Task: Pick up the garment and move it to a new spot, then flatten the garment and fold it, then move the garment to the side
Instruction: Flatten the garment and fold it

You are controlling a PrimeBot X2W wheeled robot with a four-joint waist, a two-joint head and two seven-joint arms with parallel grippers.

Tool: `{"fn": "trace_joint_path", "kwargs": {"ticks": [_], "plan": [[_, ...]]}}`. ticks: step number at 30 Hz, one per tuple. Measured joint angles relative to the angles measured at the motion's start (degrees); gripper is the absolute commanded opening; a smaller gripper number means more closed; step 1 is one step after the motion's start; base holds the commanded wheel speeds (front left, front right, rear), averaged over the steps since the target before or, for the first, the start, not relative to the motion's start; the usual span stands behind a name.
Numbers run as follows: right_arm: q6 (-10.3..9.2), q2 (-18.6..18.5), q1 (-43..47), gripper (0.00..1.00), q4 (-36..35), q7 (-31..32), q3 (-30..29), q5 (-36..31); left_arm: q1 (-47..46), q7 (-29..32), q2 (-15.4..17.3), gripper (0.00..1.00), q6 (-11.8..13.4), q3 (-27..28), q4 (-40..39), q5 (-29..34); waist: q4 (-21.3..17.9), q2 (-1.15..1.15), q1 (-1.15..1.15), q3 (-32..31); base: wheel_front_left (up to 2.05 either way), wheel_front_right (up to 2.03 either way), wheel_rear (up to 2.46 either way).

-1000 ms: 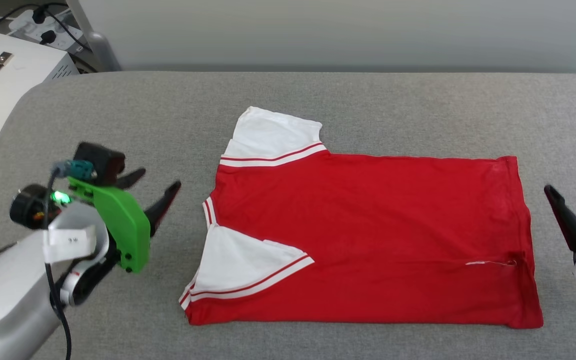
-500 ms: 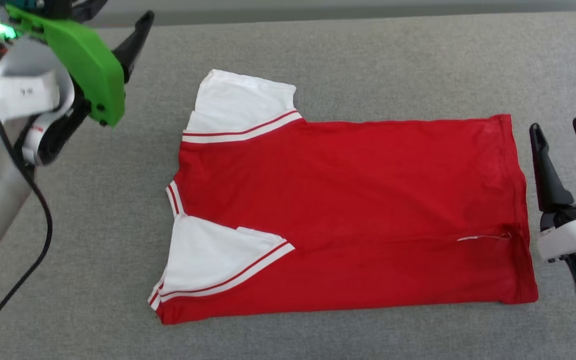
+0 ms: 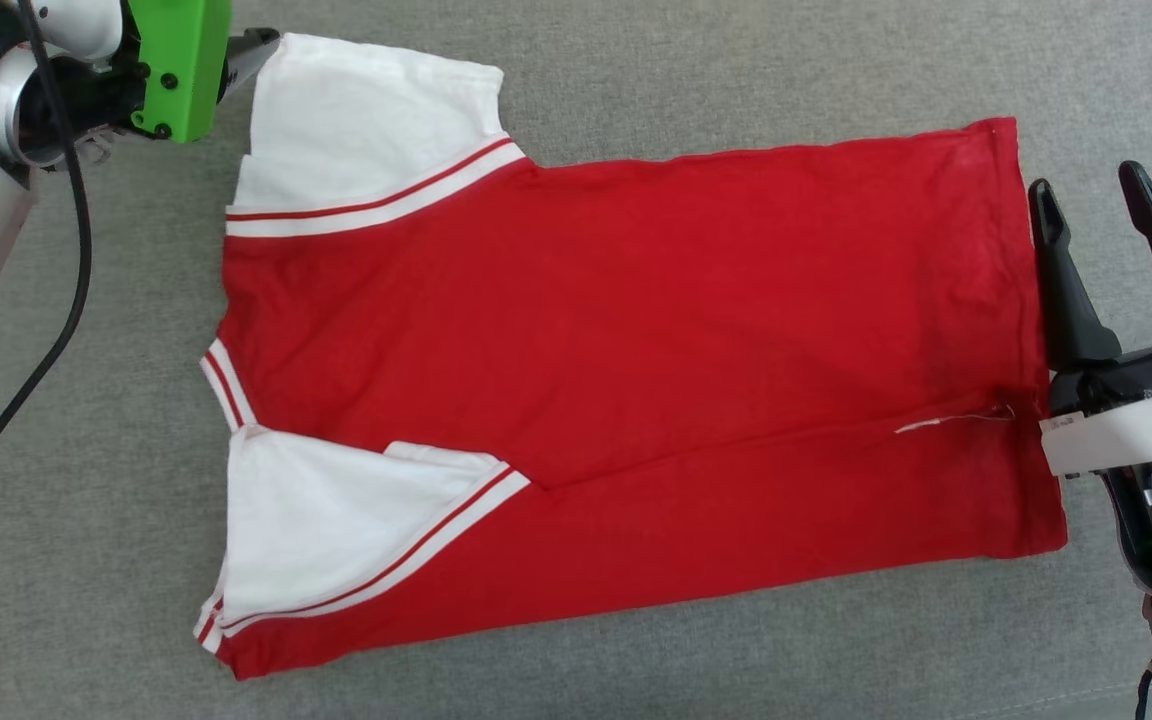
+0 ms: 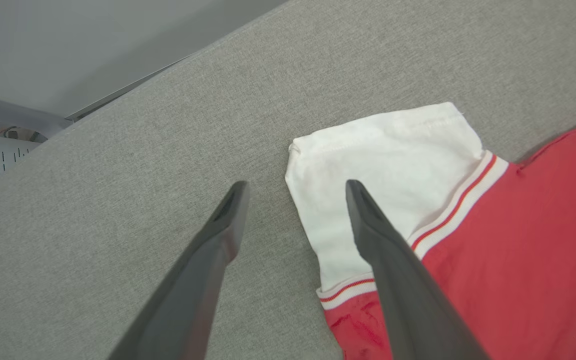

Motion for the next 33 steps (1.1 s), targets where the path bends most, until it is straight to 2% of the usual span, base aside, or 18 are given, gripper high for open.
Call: {"fn": "trace_joint_path", "kwargs": {"ticks": [7, 10, 11, 12, 18, 25, 28, 33], "plan": [[0.00, 0.02, -2.72, 1.00, 2.16, -1.68, 2.97, 0.27, -3.10, 3.26, -0.83, 1.00, -0.76, -6.16, 7.01, 4.23, -4.14, 0.00, -0.01, 5.81, 0.00, 0.00, 0.00], [0.00, -0.11, -2.92, 1.00, 2.61, -2.19, 3.45, 0.63, -3.54, 4.24, -0.69, 1.00, -0.78, -6.09, 7.97, 2.88, -4.87, 0.00, -0.01, 6.23, 0.00, 0.00, 0.00], [0.00, -0.23, -3.00, 1.00, 2.74, -2.21, 3.43, 0.87, -3.54, 4.24, -0.60, 0.81, -0.81, -6.15, 8.03, 2.60, -4.94, 0.00, -0.01, 6.17, 0.00, 0.00, 0.00], [0.00, -0.43, -3.07, 1.00, 2.86, -2.29, 3.35, 1.00, -3.53, 4.17, -0.56, 0.00, -0.84, -6.34, 8.05, 2.55, -4.94, 0.00, -0.01, 6.05, 0.00, 0.00, 0.00], [0.00, -2.52, -6.15, 1.00, 2.97, -2.69, 2.41, 1.13, -1.91, -0.29, -1.03, 0.00, -1.02, -7.59, 6.91, 0.97, -4.13, 0.00, -0.01, 4.38, 0.00, 0.00, 0.00], [0.01, -8.91, -14.53, 1.00, 4.74, 1.27, 2.18, 1.13, -0.02, -7.82, -1.04, 0.00, -1.02, -9.50, 0.94, 0.78, -1.19, 0.00, -0.01, 1.82, 0.00, 0.00, 0.00], [0.01, -13.22, -18.83, 1.00, 7.84, 9.35, 3.98, 4.14, 0.80, -12.34, -1.02, 0.00, -1.02, -10.34, -2.79, 0.92, 0.96, 0.00, -0.01, 0.13, 0.00, 0.00, 0.00], [0.02, -18.03, -22.72, 1.00, 11.73, 23.04, 8.95, 12.11, 2.08, -15.59, -0.78, 0.00, -1.02, -11.23, -6.31, 1.60, 3.43, 0.00, -0.01, -1.76, 0.00, 0.00, 0.00]]}}
